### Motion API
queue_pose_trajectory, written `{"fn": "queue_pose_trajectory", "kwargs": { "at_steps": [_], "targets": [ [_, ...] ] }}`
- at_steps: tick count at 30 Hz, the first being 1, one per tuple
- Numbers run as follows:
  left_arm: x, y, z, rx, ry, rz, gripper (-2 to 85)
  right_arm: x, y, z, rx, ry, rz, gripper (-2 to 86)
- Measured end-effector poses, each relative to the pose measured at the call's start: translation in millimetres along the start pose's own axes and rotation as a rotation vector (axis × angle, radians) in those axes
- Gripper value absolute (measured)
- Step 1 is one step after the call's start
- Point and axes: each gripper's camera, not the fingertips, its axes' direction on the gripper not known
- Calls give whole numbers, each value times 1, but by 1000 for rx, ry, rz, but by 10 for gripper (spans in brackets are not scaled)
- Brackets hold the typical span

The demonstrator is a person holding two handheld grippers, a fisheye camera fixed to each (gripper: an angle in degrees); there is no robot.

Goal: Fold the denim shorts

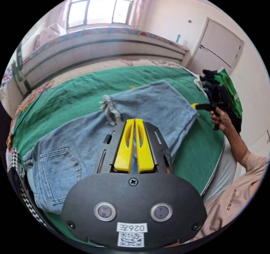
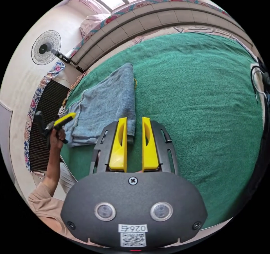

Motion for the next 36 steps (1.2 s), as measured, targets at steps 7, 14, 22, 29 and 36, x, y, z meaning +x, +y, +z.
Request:
{"fn": "queue_pose_trajectory", "kwargs": {
  "at_steps": [7, 14, 22, 29, 36],
  "targets": [
    [22, 14, -42, 81, -26, 24, -10, 33, 7, -29, 34, -163, 46, 81],
    [4, 11, -53, 22, 57, -60, -7, 46, 14, -18, -24, -156, 32, 96],
    [45, -111, -96, 237, 160, 0, 6, 66, 43, 0, -11, -206, 59, 82],
    [96, -251, -12, -36, 331, 31, 175, 52, 78, 13, 51, -155, -89, 31],
    [128, -329, 32, -300, 3, -19, 259, -37, 146, 13, 216, 37, -508, -1]
  ]
}}
